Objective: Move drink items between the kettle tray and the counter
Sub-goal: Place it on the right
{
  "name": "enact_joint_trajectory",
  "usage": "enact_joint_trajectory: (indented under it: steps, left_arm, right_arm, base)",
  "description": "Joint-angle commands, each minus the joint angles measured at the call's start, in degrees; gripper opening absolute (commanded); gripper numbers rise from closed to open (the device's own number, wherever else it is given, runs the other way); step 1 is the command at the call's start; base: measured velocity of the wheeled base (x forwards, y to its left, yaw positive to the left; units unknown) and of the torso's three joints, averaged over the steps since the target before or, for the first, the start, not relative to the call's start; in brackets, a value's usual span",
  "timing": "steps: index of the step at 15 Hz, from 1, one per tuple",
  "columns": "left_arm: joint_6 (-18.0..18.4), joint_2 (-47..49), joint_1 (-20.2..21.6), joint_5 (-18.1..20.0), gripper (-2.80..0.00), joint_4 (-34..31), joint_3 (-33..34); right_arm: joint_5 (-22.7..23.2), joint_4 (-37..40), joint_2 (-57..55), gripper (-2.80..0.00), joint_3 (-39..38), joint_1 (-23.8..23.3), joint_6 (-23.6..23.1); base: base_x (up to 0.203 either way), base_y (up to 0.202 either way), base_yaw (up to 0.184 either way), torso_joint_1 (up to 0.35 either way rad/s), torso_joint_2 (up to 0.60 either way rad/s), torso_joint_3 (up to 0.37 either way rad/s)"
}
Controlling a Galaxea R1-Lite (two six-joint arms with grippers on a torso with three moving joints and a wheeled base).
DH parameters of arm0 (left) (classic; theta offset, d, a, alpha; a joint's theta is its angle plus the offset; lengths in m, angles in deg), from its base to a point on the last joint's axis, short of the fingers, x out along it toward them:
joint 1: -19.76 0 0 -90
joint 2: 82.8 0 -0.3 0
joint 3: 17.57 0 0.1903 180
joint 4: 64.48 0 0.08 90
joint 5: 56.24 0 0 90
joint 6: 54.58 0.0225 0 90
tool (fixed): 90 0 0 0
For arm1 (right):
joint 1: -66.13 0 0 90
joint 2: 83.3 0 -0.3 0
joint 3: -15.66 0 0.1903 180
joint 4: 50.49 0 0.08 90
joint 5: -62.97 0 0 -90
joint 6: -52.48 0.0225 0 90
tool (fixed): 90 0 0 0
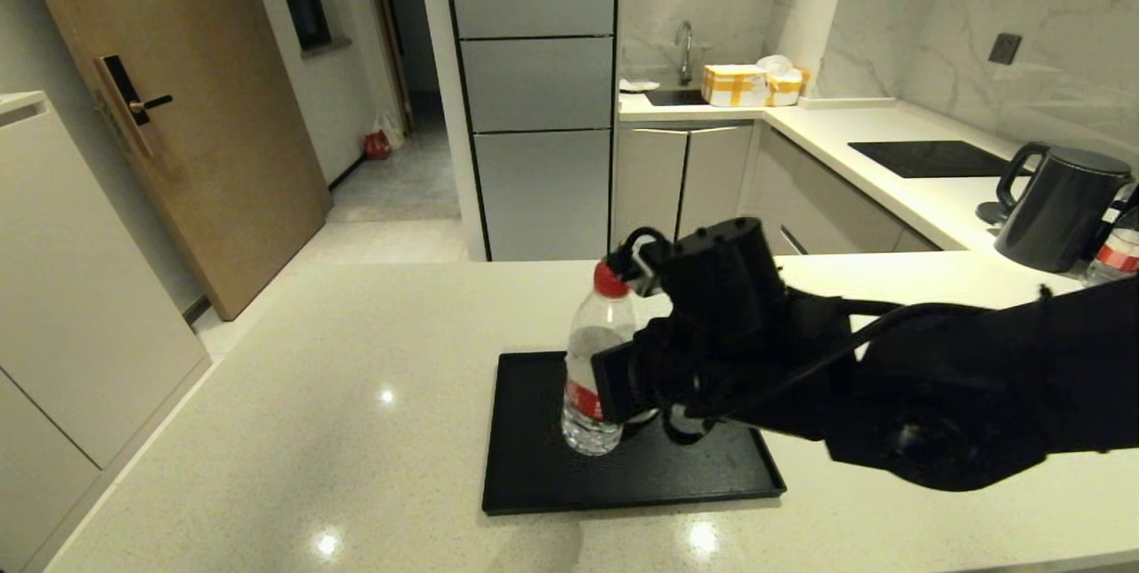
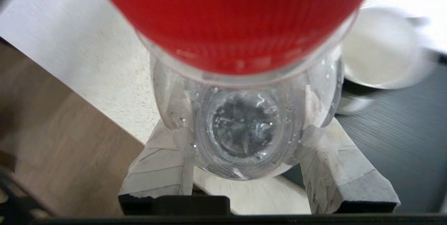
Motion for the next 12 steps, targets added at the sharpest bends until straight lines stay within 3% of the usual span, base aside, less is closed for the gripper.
enact_joint_trajectory:
  steps: [1, 6, 9, 12]
  left_arm:
    - [0.0, -0.1, 0.0, 0.0, -2.8, 0.0, 0.1]
    - [0.0, -0.1, 0.0, 0.0, -2.8, 0.0, 0.1]
    - [0.0, -0.1, 0.0, 0.0, -2.8, 0.0, 0.1]
    - [0.0, -0.1, 0.0, 0.0, -2.8, 0.0, 0.1]
  right_arm:
    - [-2.5, 4.8, 10.8, -2.8, -0.7, -1.8, 1.3]
    - [-12.3, 14.5, 18.1, -2.8, -3.2, -16.1, 3.2]
    - [-13.9, 14.8, 14.8, -2.8, -3.8, -25.1, 4.7]
    - [-14.1, 12.5, 5.4, -2.8, 0.0, -30.3, 5.0]
  base:
    - [0.0, 0.0, 0.0, 0.0, 0.0, 0.0]
    - [0.0, 0.0, 0.0, 0.0, 0.0, 0.0]
    - [0.0, 0.0, 0.0, 0.0, 0.0, 0.0]
    - [0.0, 0.0, 0.0, 0.0, 0.0, 0.0]
